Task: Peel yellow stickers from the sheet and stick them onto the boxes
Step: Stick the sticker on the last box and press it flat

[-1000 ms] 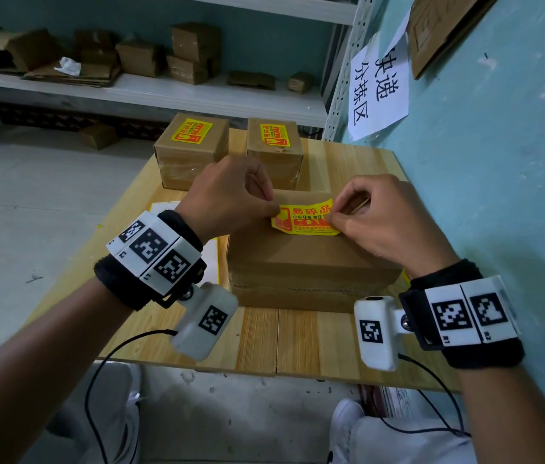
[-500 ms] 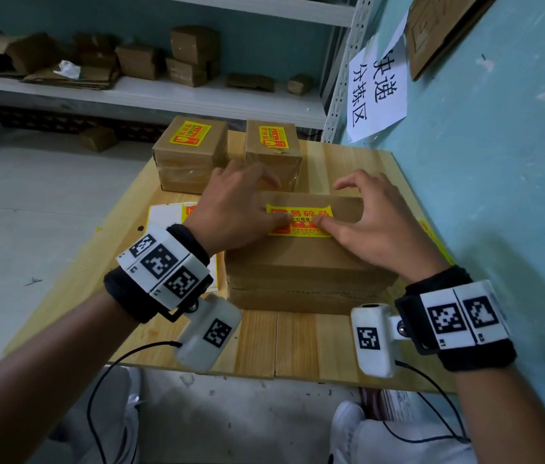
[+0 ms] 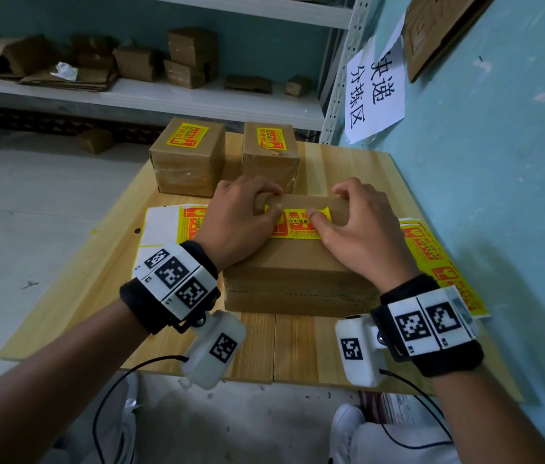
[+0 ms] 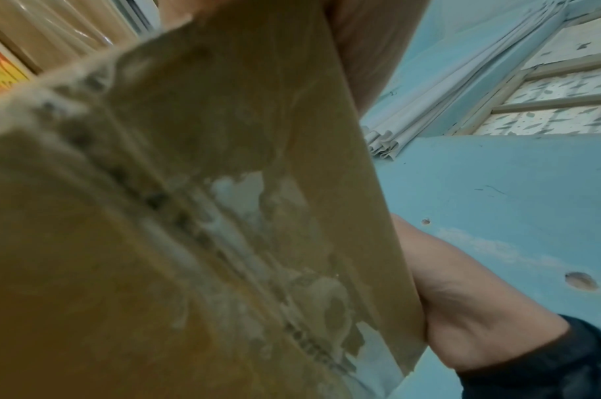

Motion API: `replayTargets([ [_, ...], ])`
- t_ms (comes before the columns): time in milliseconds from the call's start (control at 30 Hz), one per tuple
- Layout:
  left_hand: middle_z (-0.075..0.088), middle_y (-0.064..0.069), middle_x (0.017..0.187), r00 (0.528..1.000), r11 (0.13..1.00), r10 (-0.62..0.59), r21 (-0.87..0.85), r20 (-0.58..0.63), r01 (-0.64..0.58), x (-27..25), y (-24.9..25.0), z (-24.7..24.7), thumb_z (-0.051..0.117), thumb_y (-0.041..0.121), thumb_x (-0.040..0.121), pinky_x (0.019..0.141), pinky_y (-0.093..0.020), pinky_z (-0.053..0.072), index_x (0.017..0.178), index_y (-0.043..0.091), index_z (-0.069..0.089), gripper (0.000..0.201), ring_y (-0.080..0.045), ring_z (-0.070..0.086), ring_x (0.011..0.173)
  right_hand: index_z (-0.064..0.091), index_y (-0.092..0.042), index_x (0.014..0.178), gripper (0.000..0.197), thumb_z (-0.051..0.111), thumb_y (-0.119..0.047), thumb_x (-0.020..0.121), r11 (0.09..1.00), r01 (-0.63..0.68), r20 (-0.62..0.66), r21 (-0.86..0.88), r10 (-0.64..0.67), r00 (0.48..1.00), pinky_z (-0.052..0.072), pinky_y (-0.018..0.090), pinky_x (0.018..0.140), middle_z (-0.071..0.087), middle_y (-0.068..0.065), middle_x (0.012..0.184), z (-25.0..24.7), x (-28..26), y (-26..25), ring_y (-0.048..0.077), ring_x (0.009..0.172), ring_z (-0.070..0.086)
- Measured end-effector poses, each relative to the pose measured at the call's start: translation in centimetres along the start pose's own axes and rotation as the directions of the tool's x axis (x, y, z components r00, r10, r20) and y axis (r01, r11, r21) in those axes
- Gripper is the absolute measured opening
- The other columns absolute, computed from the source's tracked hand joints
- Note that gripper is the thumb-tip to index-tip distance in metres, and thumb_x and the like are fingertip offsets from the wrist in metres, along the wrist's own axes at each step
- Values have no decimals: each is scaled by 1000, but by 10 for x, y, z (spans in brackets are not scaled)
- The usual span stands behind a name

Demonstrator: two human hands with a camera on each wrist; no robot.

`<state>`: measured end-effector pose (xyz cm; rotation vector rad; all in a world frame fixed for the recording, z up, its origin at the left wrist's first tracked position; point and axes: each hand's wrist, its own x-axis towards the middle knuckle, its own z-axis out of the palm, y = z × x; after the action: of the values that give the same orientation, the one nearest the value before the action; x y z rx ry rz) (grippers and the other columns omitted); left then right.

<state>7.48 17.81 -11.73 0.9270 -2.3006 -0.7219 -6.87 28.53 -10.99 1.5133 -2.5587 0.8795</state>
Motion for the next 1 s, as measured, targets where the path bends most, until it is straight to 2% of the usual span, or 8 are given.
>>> replayTargets([
  [333,58,1,127,1000,999,12,-37,0,-12,2,-4,2,47,18,98,92,-26,30,122,24,62,29,-22,42,120,53,-14,122,29,54,-27,97,1000,17,-39,-17,-18,999,33,25,79,57,3,120,2,1,2,18,112,48],
  [533,58,-1,126,1000,996,-9,-92,16,10,4,-8,4,41,13,99,102,-42,40,121,25,64,34,-26,45,120,54,-12,124,26,47,-12,98,1000,25,-43,-6,-25,999,30,22,78,59,6,123,1,0,3,21,115,49],
  [567,59,0,125,1000,992,-17,-123,23,20,5,-9,4,42,19,99,102,-44,41,120,26,64,31,-26,46,120,54,-12,124,26,46,-14,100,1000,29,-40,5,-29,999,30,22,79,60,6,123,0,0,3,21,115,49],
  [633,58,5,123,997,987,-41,-155,69,52,5,-8,2,46,40,95,103,-45,42,122,28,63,34,-25,45,124,53,-14,126,28,47,-28,102,998,31,-11,63,-30,999,33,24,81,59,5,123,-2,-1,2,21,118,49],
  [700,51,10,127,989,988,-70,-128,133,87,2,-5,0,54,53,91,107,-36,33,130,30,57,46,-20,32,133,50,-20,130,43,54,-47,97,991,10,62,136,-18,998,35,25,87,56,1,126,-5,-2,3,17,123,46],
  [767,46,7,139,984,994,-70,-69,165,82,-1,-2,-4,61,52,86,101,-27,25,137,30,50,56,-17,23,137,49,-26,132,56,62,-57,88,983,-5,124,186,-18,992,36,24,92,54,-3,131,-9,-2,6,12,128,45],
  [867,37,7,148,972,996,-60,-47,226,73,-3,-1,-10,65,51,82,99,-26,21,142,32,43,66,-14,18,140,48,-30,134,67,71,-59,78,972,-3,175,234,-39,984,37,20,96,53,-4,135,-12,-2,13,8,128,46],
  [1000,32,11,149,953,987,-90,-101,289,124,-3,-2,-17,68,50,80,109,-32,24,142,37,42,68,-10,15,141,50,-32,133,66,78,-50,76,953,-9,207,303,-56,977,39,21,101,53,-4,135,-15,-2,19,5,128,47],
])
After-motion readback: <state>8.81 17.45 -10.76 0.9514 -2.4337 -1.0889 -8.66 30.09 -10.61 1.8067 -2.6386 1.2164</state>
